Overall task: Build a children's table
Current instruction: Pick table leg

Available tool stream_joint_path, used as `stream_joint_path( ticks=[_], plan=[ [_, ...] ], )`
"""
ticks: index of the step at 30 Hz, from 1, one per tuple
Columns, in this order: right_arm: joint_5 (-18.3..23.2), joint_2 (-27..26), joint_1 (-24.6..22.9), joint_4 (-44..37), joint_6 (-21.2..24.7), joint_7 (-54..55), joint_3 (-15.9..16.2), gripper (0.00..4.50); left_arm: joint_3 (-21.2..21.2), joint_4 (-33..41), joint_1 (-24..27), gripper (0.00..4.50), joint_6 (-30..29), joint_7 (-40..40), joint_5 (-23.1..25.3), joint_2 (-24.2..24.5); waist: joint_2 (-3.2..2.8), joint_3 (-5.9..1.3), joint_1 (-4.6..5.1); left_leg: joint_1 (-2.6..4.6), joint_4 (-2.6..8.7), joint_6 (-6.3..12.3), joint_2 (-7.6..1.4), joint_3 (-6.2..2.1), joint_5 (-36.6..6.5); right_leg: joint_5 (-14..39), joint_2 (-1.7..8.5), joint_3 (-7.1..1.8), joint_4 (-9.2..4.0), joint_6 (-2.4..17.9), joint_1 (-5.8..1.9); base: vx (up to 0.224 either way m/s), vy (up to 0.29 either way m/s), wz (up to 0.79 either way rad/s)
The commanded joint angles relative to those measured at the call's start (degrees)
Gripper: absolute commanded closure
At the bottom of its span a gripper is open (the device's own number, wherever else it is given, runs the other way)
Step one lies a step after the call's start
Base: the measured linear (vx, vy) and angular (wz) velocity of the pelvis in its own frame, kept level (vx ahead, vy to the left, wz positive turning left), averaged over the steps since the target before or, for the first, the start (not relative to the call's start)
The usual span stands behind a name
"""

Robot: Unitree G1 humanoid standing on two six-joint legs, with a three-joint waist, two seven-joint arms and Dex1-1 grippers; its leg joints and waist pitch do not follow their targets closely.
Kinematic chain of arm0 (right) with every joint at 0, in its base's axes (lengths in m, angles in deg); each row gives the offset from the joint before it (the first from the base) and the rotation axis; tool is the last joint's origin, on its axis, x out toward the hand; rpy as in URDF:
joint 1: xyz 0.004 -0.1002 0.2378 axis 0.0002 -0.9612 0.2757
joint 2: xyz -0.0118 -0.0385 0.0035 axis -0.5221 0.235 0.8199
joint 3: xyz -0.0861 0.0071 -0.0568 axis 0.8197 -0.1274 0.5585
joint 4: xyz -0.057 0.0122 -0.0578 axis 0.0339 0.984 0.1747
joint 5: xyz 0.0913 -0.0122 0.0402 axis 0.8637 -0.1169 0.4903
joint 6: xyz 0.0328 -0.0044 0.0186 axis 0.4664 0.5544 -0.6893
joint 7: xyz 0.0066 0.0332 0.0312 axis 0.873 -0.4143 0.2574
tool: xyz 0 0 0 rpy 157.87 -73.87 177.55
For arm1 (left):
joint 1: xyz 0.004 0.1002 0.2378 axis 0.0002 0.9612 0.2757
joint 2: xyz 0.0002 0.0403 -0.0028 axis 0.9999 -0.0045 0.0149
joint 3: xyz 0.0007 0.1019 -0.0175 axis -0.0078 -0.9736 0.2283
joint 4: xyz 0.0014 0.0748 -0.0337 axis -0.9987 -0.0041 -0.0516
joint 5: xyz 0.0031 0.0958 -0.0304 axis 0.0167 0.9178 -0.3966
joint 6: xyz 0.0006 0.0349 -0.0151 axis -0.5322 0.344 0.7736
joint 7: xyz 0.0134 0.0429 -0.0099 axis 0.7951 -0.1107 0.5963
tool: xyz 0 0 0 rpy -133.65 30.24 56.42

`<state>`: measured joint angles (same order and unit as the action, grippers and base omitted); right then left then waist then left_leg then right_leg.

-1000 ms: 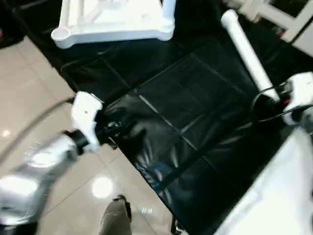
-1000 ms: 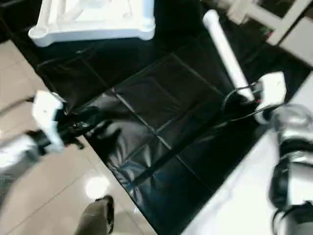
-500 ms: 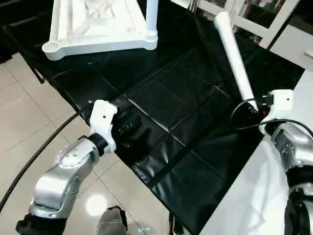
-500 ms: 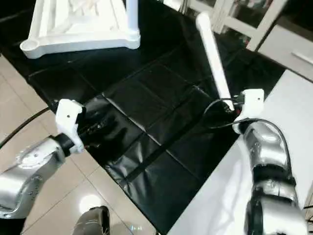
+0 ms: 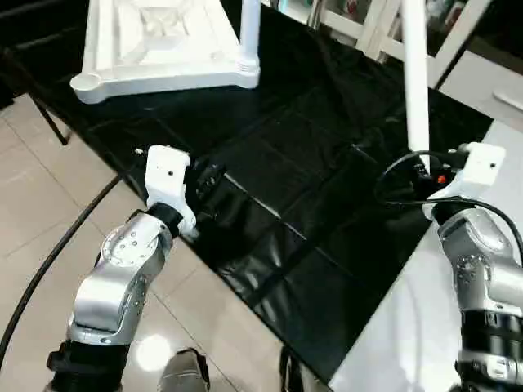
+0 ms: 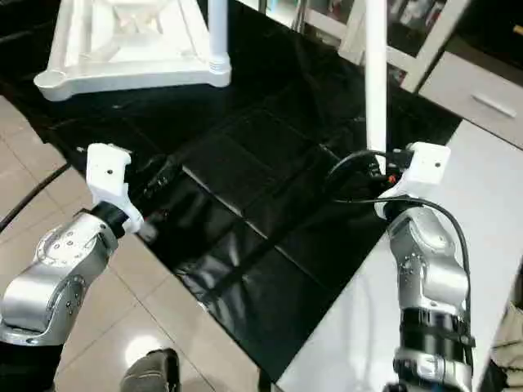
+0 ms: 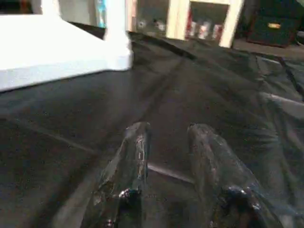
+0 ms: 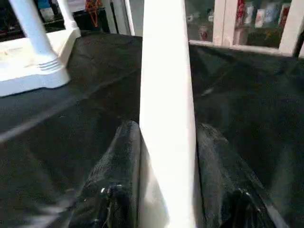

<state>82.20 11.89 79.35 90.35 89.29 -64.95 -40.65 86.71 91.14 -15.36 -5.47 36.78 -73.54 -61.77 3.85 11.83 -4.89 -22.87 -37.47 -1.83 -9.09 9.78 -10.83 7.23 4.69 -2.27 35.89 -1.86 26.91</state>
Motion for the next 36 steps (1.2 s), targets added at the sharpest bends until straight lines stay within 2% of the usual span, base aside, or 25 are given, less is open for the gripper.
stream_joint_path(
  ticks=[1,3,4,5,6,7,8,9,10,11,12,16,18,19,20,23,24,25,26,27,30,31,32,34,36],
  plan=[
    [0.6,-1.0,-1.2,-3.3,2.2,2.0,0.0,3.28,0.8,-0.3,-0.1,2.98,-0.3,-1.0,0.9,0.1,1.66,-5.27,-0.90,1.20,0.57,2.80,0.55,-1.02,-11.9,47.1,5.06,-9.30,-9.91,4.0,-4.50,-0.013,0.176,-0.44],
    [0.9,-1.3,-1.8,-4.8,3.2,3.2,-0.1,3.28,0.9,-0.4,-0.1,2.98,-0.3,-1.3,1.2,0.0,0.50,-6.11,0.45,4.47,3.77,5.18,0.50,0.89,-13.5,35.9,-0.82,-6.86,-7.83,4.1,-1.28,-0.034,0.217,-0.41],
    [1.1,-1.4,-2.1,-5.4,3.7,3.6,-0.1,3.28,0.8,-0.5,0.0,2.98,-0.3,-1.4,1.4,0.0,-0.45,-6.50,2.50,7.99,5.82,7.94,-1.21,2.58,-17.8,27.9,-4.69,-1.10,-4.55,4.0,2.74,-0.086,0.234,-0.42],
    [1.1,-1.4,-2.7,-6.4,4.3,4.2,0.2,3.28,1.0,-0.5,0.1,2.98,-0.2,-1.7,1.4,-0.2,-0.99,-6.27,3.10,6.99,7.62,8.73,-2.86,3.73,-20.7,25.2,-4.98,2.65,-0.97,4.6,3.14,-0.096,0.252,-0.53],
    [1.1,-1.5,-3.3,-7.3,4.9,4.7,0.4,3.28,1.2,-0.6,0.4,2.98,0.0,-1.8,1.3,-0.2,-0.74,-5.94,3.08,4.82,10.53,5.66,-7.93,5.55,-29.2,16.7,-0.74,8.97,7.48,7.5,1.01,-0.096,0.252,-0.53],
    [1.1,-1.5,-3.7,-8.0,5.4,5.1,0.5,3.28,1.3,-0.6,0.5,2.98,0.0,-1.8,1.3,-0.3,-0.74,-5.94,3.08,4.82,10.53,5.66,-7.93,5.55,-29.2,16.7,-0.74,8.97,7.48,7.5,1.01,-0.067,0.229,-0.49],
    [1.1,-1.5,-4.0,-8.5,5.9,5.3,0.5,3.28,1.5,-0.6,0.7,2.98,0.0,-2.0,1.3,-0.3,0.43,-4.98,2.55,5.99,11.21,-2.57,-9.97,8.85,-34.7,17.0,1.96,10.19,8.10,9.7,0.92,-0.049,0.153,-0.50],
    [1.1,-1.5,-4.1,-8.7,6.1,5.3,0.6,3.28,1.6,-0.5,0.8,2.98,0.0,-2.2,1.4,-0.3,2.32,-5.92,1.33,6.93,7.90,-9.19,-7.15,9.55,-33.7,28.1,4.63,5.40,2.34,8.8,-0.25,-0.049,0.153,-0.50],
    [1.1,-1.5,-4.2,-8.8,6.2,5.3,0.6,3.28,1.8,-0.5,0.9,2.98,-0.1,-2.3,1.4,-0.3,3.25,-6.10,-0.86,6.08,-0.69,-8.11,-4.24,6.69,-29.4,39.5,12.23,-2.55,-6.14,8.3,-1.05,-0.027,0.158,-0.59],
    [1.0,-1.7,-4.3,-9.4,6.8,5.5,0.5,3.28,2.7,0.0,1.3,2.98,-0.4,-3.0,1.4,-0.6,3.18,-5.84,-1.19,-0.58,-6.92,-2.20,-0.63,-0.88,-21.4,48.4,16.02,-9.77,-8.82,7.2,-7.10,-0.006,0.189,-0.82],
    [0.9,-1.7,-4.3,-9.6,7.0,5.6,0.5,3.28,3.2,0.2,1.5,2.98,-0.5,-3.4,1.3,-0.8,2.95,-5.72,-0.68,-2.94,-8.14,-2.79,3.27,-6.20,-9.7,48.8,12.38,-7.48,-7.71,5.6,-9.00,-0.006,0.189,-0.82],
    [1.0,-1.6,-4.3,-10.0,8.3,5.9,0.6,3.28,4.4,1.2,2.9,2.98,-1.3,-4.3,1.4,-0.6,4.06,-5.59,0.16,0.87,-1.91,-0.57,5.09,-5.91,-5.3,33.1,2.22,-9.30,-8.52,12.5,-8.00,-0.050,0.235,-0.55],
    [1.0,-1.5,-4.1,-9.9,8.6,6.0,0.7,3.28,4.5,1.2,3.0,2.98,-1.4,-4.5,1.5,-0.5,0.34,-5.13,3.04,6.64,6.30,5.23,2.16,-4.73,-9.7,31.0,-5.28,-4.80,-5.36,7.0,-0.58,-0.125,0.280,-0.46],
    [1.2,-1.4,-4.1,-9.9,8.9,6.2,1.0,3.28,4.7,1.4,3.2,2.98,-1.6,-4.7,1.5,-0.6,-0.10,-6.41,5.44,6.66,8.32,11.16,-2.34,-4.78,-13.9,23.4,-4.44,2.58,5.15,5.6,1.49,-0.118,0.319,-0.56],
    [1.4,-1.4,-4.2,-10.2,9.3,6.4,1.2,3.28,4.8,1.9,3.4,2.98,-1.8,-4.8,1.4,-0.7,-0.06,-6.48,5.65,6.41,9.44,13.16,-4.11,-4.03,-11.7,16.2,-2.41,6.35,7.66,6.8,1.23,-0.076,0.344,-0.56],
    [1.8,-1.7,-4.2,-10.6,9.9,6.7,1.6,3.28,5.3,3.0,4.0,2.98,-2.1,-5.4,1.6,-1.1,2.48,-6.54,5.15,9.45,9.91,5.67,-5.19,1.05,-4.4,8.7,1.14,8.74,4.53,7.3,0.83,-0.062,0.289,-0.62],
    [1.8,-1.9,-4.2,-10.6,10.0,6.7,1.6,3.28,5.7,3.4,4.1,2.98,-2.3,-5.6,1.4,-1.3,4.13,-7.52,4.72,9.93,8.51,2.01,-3.93,2.60,-3.5,6.6,3.41,6.82,1.86,8.3,-0.29,-0.046,0.236,-0.72],
    [1.8,-1.9,-4.2,-10.6,10.0,6.7,1.6,3.28,5.7,3.5,4.1,2.98,-2.4,-5.6,1.3,-1.3,5.96,-8.10,2.63,6.86,4.64,-1.76,-1.19,4.19,-6.9,7.7,8.16,1.30,-1.07,9.0,-4.75,-0.028,0.229,-0.73],
    [1.8,-2.4,-4.2,-10.5,10.0,6.8,1.6,3.28,6.2,4.4,4.5,2.98,-3.0,-6.0,1.1,-1.1,3.82,-7.03,-0.37,-2.42,-8.13,-3.33,2.03,-6.69,-14.8,19.7,17.03,-10.06,-7.46,16.0,-10.83,-0.014,0.235,-0.86],
    [1.8,-2.5,-4.2,-10.5,10.0,6.9,1.6,3.28,6.5,4.8,4.7,2.98,-3.1,-6.3,1.1,-1.2,4.63,-6.56,0.89,-3.59,-8.42,-4.77,2.61,-7.84,-12.5,19.3,14.56,-8.39,-7.02,17.2,-11.69,-0.014,0.235,-0.86],
    [2.3,-3.2,-4.0,-10.6,9.9,7.6,2.0,3.28,8.8,8.4,6.3,2.98,-4.8,-7.8,-0.2,-2.0,4.39,-5.34,0.51,-0.18,-2.63,-5.96,3.72,-7.68,-7.1,20.5,4.84,-6.60,-8.40,19.6,-9.18,-0.061,0.268,-0.65],
    [2.3,-3.4,-4.1,-10.7,9.9,7.8,2.2,3.28,8.9,9.2,6.8,2.98,-5.0,-7.8,-0.3,-2.1,2.86,-5.11,1.21,1.93,2.84,-4.00,2.91,-6.63,-4.9,26.4,0.74,-5.88,-8.62,15.2,-7.26,-0.085,0.334,-0.54],
    [2.4,-3.4,-3.9,-10.5,9.8,7.9,2.3,3.28,8.8,9.3,6.8,2.98,-5.1,-7.8,-0.2,-2.1,0.59,-4.39,3.98,6.23,8.39,-0.02,-0.80,-6.03,-15.9,28.6,-5.23,-0.56,-2.68,8.0,-0.20,-0.096,0.357,-0.56],
    [2.4,-3.5,-3.5,-9.9,9.7,7.9,2.6,3.28,8.5,9.5,6.9,2.98,-5.1,-7.8,0.3,-2.2,0.53,-6.09,4.87,6.09,10.13,5.84,-4.91,-4.83,-22.8,18.1,-2.27,6.39,7.08,6.3,0.16,-0.098,0.349,-0.56],
    [2.3,-3.6,-3.4,-9.7,9.6,7.7,2.9,3.28,8.6,9.6,6.8,2.98,-4.9,-8.0,0.6,-2.3,1.09,-5.53,4.51,7.01,10.61,5.73,-6.26,-0.81,-20.1,12.5,-0.85,9.51,7.32,7.4,0.81,-0.092,0.292,-0.52]
  ],
)
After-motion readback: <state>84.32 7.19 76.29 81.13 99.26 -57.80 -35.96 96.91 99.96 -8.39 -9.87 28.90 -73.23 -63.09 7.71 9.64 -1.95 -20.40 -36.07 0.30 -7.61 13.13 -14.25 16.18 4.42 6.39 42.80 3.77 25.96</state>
